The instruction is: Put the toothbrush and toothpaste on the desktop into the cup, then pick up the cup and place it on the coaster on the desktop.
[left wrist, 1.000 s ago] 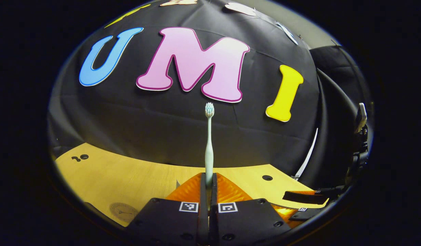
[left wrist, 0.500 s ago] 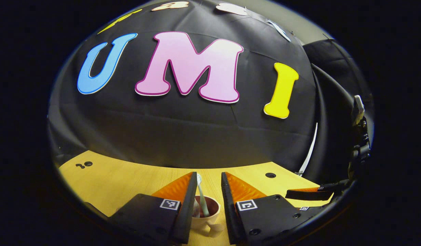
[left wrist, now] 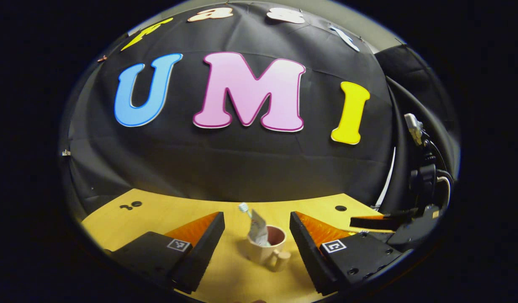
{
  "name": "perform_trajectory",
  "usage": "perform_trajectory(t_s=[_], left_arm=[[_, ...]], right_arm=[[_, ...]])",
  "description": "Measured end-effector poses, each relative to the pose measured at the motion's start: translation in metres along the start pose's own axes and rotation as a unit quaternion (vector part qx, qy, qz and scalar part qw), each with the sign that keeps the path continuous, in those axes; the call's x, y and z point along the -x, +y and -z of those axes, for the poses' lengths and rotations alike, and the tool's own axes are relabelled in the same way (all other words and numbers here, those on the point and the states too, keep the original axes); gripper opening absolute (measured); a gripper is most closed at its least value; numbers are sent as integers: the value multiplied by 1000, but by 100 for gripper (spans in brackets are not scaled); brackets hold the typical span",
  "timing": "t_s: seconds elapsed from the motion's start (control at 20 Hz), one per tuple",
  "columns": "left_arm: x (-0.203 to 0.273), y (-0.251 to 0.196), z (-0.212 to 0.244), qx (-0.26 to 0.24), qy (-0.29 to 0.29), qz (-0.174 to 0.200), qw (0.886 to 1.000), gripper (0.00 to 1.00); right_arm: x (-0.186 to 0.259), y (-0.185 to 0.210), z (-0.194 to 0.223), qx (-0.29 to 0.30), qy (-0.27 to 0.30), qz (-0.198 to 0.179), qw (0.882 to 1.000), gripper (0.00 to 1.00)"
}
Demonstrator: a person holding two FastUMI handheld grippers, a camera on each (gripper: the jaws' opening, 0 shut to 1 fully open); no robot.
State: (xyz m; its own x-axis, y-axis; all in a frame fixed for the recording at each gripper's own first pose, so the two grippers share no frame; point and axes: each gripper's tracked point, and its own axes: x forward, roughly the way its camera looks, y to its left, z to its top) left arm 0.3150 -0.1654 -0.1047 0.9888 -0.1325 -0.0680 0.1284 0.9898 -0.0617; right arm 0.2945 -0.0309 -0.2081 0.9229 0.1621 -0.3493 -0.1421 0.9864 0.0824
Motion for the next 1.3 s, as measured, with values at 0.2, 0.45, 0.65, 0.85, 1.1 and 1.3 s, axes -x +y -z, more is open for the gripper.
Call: perform_trajectory(t_s=[0.2, 0.45, 0.65, 0.85, 1.1, 1.3], left_arm=[[44, 42, 8, 14, 17, -44, 999, 98], [95, 82, 21, 30, 37, -85, 995, 98], [127, 110, 23, 8, 39, -111, 993, 98], [154, 133, 30, 35, 45, -136, 989, 98], [182, 146, 47, 69, 60, -164, 982, 98], [195, 152, 59, 80, 76, -171, 979, 97]], right_arm=[[-2, 20, -17, 22, 38, -28, 999, 98], [-11, 48, -37, 72, 76, -54, 993, 97], [-22, 76, -27, 89, 144, -76, 983, 98], [-27, 97, -10, 78, 225, -93, 967, 98], [-33, 107, 32, 73, 320, -88, 940, 98], [-46, 115, 59, 80, 355, -83, 928, 98]])
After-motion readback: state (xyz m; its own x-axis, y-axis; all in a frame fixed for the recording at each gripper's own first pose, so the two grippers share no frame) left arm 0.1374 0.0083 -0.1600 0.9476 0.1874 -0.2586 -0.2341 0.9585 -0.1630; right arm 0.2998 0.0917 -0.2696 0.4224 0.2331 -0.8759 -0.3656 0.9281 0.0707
